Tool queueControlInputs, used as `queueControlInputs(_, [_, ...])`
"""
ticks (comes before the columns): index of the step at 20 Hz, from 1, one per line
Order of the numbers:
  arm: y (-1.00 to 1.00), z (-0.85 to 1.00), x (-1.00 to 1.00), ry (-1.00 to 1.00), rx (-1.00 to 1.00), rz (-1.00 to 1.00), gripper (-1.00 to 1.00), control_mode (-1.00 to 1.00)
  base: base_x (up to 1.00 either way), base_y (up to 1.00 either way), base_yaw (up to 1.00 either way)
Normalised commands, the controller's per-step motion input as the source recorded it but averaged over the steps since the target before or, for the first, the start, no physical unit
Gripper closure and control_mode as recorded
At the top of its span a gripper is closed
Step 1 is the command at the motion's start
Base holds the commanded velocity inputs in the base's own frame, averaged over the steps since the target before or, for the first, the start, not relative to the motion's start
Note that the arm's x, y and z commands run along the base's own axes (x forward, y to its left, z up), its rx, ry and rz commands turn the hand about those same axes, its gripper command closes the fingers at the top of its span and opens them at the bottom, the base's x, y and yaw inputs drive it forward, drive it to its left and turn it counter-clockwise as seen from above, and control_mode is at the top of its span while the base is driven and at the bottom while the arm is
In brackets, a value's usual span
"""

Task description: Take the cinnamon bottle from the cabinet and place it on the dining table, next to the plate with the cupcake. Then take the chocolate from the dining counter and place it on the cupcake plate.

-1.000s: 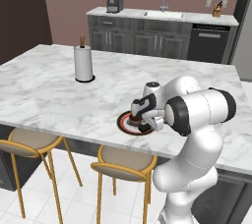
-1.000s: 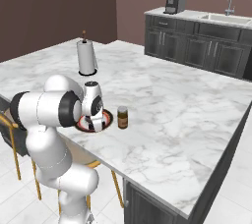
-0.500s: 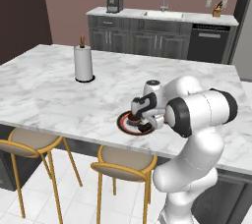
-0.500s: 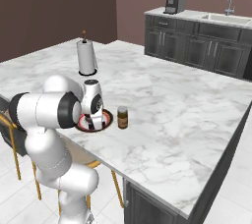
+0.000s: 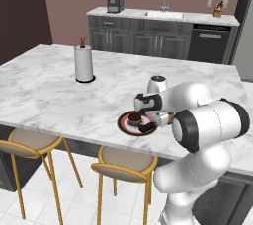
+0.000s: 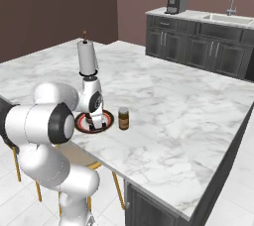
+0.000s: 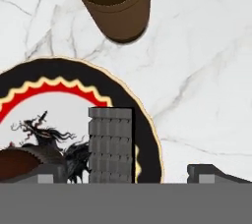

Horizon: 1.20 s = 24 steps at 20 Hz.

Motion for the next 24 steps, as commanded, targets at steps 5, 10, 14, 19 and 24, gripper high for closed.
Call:
queueControlInputs(5, [-0.03, 0.25, -0.59, -0.02, 0.03, 0.24, -1.00, -1.00, 0.00, 0.00, 0.00])
queueControlInputs(10, [0.00, 0.18, -0.68, -0.03, 0.00, 0.43, -1.00, -1.00, 0.00, 0.00, 0.00])
queueControlInputs(14, [0.00, 0.17, -0.68, -0.08, -0.04, 0.45, -1.00, -1.00, 0.00, 0.00, 0.00])
queueControlInputs(19, [0.01, 0.19, -0.64, -0.11, -0.04, 0.44, -1.00, -1.00, 0.00, 0.00, 0.00])
queueControlInputs(24, [0.14, 0.22, -0.65, -0.01, -0.05, 0.36, -1.00, -1.00, 0.00, 0.00, 0.00])
